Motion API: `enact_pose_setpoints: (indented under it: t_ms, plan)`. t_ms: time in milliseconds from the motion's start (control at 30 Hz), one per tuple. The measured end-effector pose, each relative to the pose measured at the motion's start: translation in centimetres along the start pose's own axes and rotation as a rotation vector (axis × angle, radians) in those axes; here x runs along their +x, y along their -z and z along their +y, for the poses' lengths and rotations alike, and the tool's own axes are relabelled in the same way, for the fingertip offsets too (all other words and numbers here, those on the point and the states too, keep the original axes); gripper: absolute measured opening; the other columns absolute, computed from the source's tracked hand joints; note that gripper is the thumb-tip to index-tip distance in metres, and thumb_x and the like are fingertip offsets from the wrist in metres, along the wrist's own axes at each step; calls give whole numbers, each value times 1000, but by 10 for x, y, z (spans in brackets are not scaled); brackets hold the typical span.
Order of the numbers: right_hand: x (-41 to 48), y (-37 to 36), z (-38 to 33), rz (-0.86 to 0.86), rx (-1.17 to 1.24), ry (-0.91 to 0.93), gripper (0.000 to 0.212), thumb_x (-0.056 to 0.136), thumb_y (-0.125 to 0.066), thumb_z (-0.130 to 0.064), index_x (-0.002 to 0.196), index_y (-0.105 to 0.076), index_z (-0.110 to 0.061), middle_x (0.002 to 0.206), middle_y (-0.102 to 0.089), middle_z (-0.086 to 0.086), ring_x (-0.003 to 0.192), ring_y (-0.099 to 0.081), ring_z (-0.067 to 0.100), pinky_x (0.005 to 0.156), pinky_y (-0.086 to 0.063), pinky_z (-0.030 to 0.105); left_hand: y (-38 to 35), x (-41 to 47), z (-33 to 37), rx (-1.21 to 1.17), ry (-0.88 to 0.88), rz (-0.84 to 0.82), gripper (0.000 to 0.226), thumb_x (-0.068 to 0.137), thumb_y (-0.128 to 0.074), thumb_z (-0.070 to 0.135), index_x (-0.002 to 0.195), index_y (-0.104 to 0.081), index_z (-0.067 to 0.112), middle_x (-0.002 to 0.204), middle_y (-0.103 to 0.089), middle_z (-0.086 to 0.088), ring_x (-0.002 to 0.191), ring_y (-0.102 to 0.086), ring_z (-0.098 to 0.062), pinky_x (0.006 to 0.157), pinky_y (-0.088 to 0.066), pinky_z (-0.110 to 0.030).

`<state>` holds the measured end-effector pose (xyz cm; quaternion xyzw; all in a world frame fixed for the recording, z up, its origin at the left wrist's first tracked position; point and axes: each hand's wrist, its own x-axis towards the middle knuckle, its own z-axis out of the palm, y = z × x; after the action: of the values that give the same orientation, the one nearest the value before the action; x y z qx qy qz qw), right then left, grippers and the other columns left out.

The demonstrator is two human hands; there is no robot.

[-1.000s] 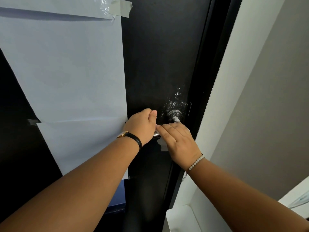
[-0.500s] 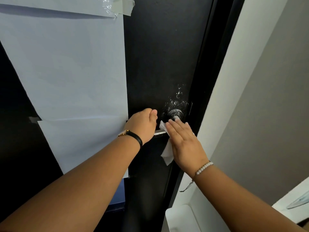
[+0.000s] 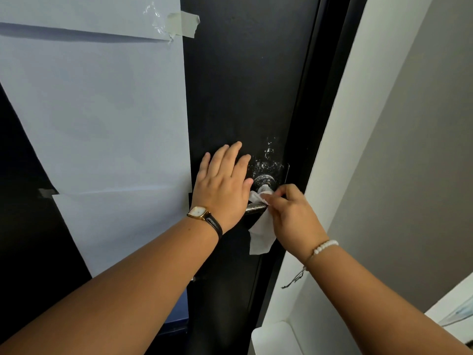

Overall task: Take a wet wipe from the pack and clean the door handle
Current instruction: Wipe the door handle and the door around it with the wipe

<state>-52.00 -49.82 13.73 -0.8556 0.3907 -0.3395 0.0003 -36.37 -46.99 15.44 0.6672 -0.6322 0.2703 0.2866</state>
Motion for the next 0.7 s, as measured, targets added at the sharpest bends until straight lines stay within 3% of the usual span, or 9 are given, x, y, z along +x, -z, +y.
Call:
enact_pose_setpoints:
  t_ms: [133, 267, 467, 533, 567, 633, 700]
  plan:
    - [21, 19, 2, -177, 65, -68, 24, 87, -53, -7, 104, -69, -13, 95, -55, 3, 87, -55, 20, 74, -37, 21, 0, -1, 1, 42, 7, -61, 51, 86, -34, 34, 130, -53, 14, 143, -47, -7, 132, -43, -27, 111, -24, -48]
    - [47, 24, -3, -286, 59, -192, 22, 87, -53, -16, 98, -72, -19, 101, -70, 4, 91, -61, 18, 75, -42, 21, -3, -2, 2, 65, 7, -56, 52, 87, -33, 32, 131, -52, 13, 145, -44, -7, 134, -39, -26, 112, -21, -47]
    - [47, 2, -13, -51, 32, -299, 19, 85, -55, -16, 94, -73, -15, 104, -67, 9, 91, -63, 24, 78, -48, 27, -3, -2, 1, 47, 0, -35, 49, 87, -35, 32, 128, -54, 14, 143, -47, -7, 132, -42, -27, 110, -28, -47]
    - [38, 4, -13, 9, 52, -300, 18, 84, -56, -15, 89, -73, -11, 102, -65, 12, 89, -62, 27, 77, -48, 29, -1, -2, 1, 11, 10, -25, 43, 85, -39, 32, 121, -59, 17, 131, -55, -5, 120, -51, -27, 101, -42, -45]
    - [35, 5, -12, 20, 54, -303, 18, 84, -55, -15, 87, -72, -8, 99, -65, 13, 87, -62, 28, 75, -47, 28, 0, -2, 1, -7, 22, -25, 38, 84, -41, 32, 112, -64, 20, 118, -61, -3, 107, -56, -25, 88, -48, -40]
    - [31, 8, -10, 12, 61, -305, 20, 84, -56, -16, 82, -71, -3, 94, -67, 15, 83, -62, 28, 71, -46, 27, 2, -2, 1, -31, 3, -58, 33, 85, -38, 35, 87, -67, 20, 88, -64, 0, 81, -60, -23, 65, -43, -31]
    - [32, 11, -9, -8, 84, -314, 20, 84, -57, -15, 79, -71, -2, 89, -69, 14, 78, -61, 26, 68, -46, 26, 5, -3, 0, -96, -75, -172, 40, 91, -32, 37, 77, -63, 16, 74, -62, 1, 73, -59, -23, 60, -35, -28]
